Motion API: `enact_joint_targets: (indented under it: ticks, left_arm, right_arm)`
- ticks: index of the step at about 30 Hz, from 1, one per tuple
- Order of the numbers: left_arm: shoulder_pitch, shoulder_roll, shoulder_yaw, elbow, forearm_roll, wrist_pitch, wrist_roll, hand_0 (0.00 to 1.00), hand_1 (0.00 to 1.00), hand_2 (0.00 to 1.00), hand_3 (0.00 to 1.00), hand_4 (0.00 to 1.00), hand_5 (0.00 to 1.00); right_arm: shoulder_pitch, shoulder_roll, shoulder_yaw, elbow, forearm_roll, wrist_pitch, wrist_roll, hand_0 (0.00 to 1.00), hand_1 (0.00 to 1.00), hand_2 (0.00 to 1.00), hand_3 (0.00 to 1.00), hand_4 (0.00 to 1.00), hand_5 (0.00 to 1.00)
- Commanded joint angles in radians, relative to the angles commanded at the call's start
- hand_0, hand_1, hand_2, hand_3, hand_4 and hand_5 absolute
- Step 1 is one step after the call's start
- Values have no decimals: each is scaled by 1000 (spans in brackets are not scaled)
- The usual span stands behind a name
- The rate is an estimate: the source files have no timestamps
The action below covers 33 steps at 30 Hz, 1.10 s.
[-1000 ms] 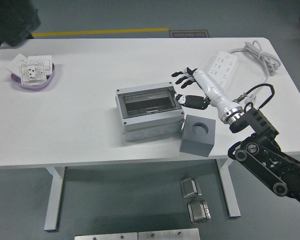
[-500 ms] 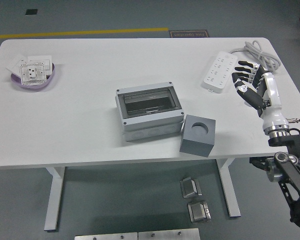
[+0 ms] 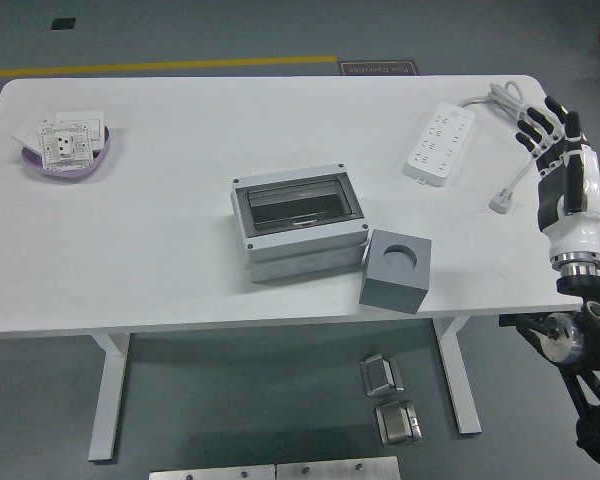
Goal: Pick up the cylinder from the cube,place it in the box,flap close box
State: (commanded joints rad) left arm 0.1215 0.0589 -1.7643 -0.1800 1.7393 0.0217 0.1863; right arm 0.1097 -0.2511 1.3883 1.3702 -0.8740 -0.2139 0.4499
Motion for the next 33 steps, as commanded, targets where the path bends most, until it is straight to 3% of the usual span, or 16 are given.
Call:
enact_joint_targets:
  ticks: [11, 25, 33]
  left_arm:
    - [-12, 14, 6, 0, -12, 3, -7, 713, 742, 721, 750, 514, 31]
    - [-24, 17, 45, 0, -69, 10, -9, 714, 742, 728, 759, 536, 47]
    - [-25, 23, 61, 0, -90, 12, -5, 714, 741, 729, 762, 537, 46]
  right_arm:
    - [-3, 5, 54, 70, -238, -108, -115, 838, 783, 814, 844, 998, 787]
    - [-5, 6, 79, 100, -573, -166, -239, 829, 769, 802, 821, 998, 744]
    - [-12, 17, 62, 87, -558, -168, -204, 825, 763, 799, 837, 998, 735]
